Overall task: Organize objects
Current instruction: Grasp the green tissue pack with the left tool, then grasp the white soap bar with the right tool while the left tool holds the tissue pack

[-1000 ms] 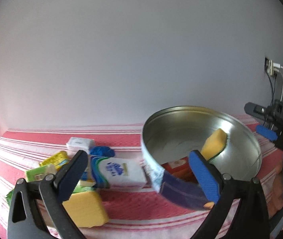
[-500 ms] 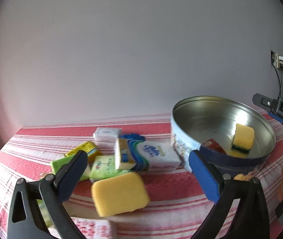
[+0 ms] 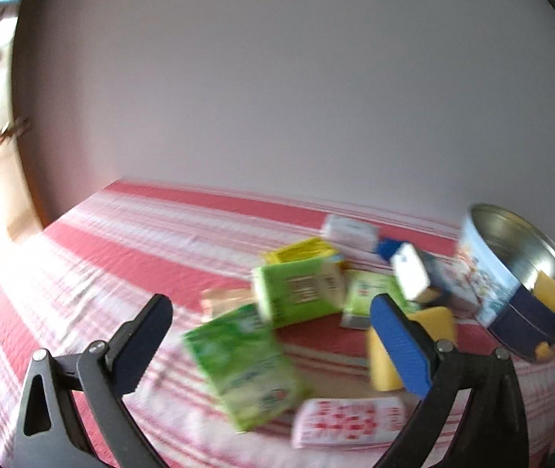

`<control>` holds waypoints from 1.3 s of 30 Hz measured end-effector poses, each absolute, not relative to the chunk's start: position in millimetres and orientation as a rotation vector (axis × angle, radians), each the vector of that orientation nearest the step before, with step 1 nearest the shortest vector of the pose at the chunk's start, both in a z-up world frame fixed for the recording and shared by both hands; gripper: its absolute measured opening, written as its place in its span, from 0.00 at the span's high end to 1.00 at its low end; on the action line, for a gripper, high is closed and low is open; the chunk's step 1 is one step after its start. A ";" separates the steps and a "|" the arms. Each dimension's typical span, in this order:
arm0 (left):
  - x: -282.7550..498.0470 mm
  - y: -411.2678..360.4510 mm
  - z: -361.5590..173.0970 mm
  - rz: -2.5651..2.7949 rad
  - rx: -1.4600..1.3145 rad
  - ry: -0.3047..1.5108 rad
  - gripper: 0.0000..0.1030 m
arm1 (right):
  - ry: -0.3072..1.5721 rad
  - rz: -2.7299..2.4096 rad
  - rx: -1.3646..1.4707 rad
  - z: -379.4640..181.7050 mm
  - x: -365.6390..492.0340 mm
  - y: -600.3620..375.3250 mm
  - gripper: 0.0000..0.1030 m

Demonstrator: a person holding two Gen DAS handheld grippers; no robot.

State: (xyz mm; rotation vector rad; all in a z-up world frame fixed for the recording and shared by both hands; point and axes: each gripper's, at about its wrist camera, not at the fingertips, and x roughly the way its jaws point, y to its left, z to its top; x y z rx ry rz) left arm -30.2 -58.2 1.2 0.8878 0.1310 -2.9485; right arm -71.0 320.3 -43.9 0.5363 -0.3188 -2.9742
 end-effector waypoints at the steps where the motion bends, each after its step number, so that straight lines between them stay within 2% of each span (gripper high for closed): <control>1: -30.5 -64.8 -0.2 -2.914 0.904 0.167 0.00 | -0.287 -2.958 0.534 -43.6 -68.8 311.4 0.14; 6: -41.1 -84.4 -16.3 -2.815 1.120 0.369 0.00 | -0.130 -2.885 0.525 -41.2 -59.3 276.0 0.14; 8: -46.2 -86.9 -25.2 -2.784 1.225 0.434 0.03 | -0.095 -2.847 0.540 -43.1 -58.5 263.3 0.14; 10: -51.1 -87.7 -32.2 -2.744 1.291 0.442 0.09 | -0.059 -2.821 0.546 -44.4 -56.7 253.6 0.14; 15: -58.4 -77.9 -37.4 -2.733 1.337 0.350 0.12 | -0.023 -2.800 0.545 -52.5 -57.8 243.4 0.14; 17: -56.5 -81.8 -36.8 -2.730 1.309 0.345 0.27 | -0.029 -2.794 0.558 -52.5 -56.3 245.7 0.14; 18: -56.8 -83.6 -37.8 -2.731 1.314 0.341 0.40 | -0.032 -2.791 0.566 -53.3 -56.9 245.9 0.14; 22: -59.5 -87.4 -35.5 -2.742 1.315 0.358 0.44 | -0.027 -2.793 0.572 -53.8 -57.2 244.7 0.14; 24: -57.4 -97.5 -28.2 -2.761 1.251 0.436 0.44 | -0.019 -2.793 0.567 -51.9 -54.0 245.1 0.14; 27: -40.4 -115.2 -4.5 -2.802 1.014 0.521 0.43 | -0.012 -2.771 0.586 -55.4 -58.3 241.5 0.14; 32: -13.7 -137.4 18.3 -2.707 0.707 0.523 0.43 | 0.070 -2.666 0.630 -64.2 -59.9 223.3 0.14; 39: -24.4 -131.6 20.7 -2.708 0.740 0.492 0.43 | 0.195 -2.353 0.884 -90.0 -70.3 176.4 0.14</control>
